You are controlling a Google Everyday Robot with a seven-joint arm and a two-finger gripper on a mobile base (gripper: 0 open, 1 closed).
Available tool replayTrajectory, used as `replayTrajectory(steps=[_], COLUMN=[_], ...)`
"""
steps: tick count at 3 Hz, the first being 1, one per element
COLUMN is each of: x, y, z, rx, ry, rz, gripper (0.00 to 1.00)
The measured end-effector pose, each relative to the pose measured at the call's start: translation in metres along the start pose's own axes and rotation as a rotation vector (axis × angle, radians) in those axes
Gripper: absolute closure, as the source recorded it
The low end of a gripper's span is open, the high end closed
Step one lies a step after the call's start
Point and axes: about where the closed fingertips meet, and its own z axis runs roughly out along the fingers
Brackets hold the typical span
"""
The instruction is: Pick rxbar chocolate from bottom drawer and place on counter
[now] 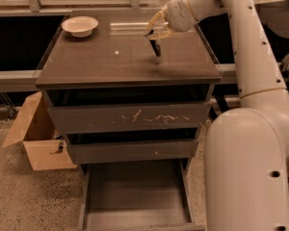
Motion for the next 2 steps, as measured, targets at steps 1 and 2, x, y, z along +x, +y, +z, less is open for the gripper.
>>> replayTrajectory(steps=[1, 2], x=[0.0009, 0.001], y=[-0.0056, -0.0055], z=[0.0028, 0.0034], rx=[0.005, 0.006], ry=[0.002, 0.002], rz=[-0.004, -0.004], gripper=[0.82, 0.57])
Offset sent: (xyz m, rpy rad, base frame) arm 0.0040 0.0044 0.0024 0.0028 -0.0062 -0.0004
